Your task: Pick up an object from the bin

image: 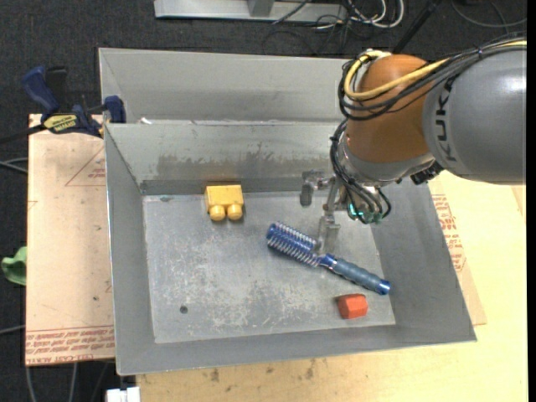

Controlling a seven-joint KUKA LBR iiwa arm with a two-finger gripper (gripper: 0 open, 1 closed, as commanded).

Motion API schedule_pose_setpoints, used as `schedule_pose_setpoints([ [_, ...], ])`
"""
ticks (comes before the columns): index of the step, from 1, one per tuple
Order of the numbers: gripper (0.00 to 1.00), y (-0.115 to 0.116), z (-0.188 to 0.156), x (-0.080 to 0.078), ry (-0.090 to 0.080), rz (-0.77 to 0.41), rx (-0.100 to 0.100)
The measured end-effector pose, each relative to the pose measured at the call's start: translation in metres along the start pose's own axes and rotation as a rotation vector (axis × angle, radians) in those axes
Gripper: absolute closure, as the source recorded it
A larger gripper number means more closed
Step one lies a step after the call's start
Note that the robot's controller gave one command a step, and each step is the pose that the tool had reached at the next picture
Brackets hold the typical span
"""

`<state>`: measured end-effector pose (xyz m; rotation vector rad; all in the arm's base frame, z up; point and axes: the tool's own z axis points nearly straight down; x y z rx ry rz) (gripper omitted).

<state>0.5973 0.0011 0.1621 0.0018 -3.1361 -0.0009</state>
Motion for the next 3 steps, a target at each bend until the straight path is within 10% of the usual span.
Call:
schedule_pose_setpoints([
  [1, 0.0, -0.014, 0.096, 0.028, 0.0, 0.164, -0.001],
  [2, 1.0, -0.013, 0.093, 0.026, -0.005, 0.162, -0.002],
  [3, 1.0, 0.0, -0.048, 0.048, -0.014, 0.191, -0.002],
])
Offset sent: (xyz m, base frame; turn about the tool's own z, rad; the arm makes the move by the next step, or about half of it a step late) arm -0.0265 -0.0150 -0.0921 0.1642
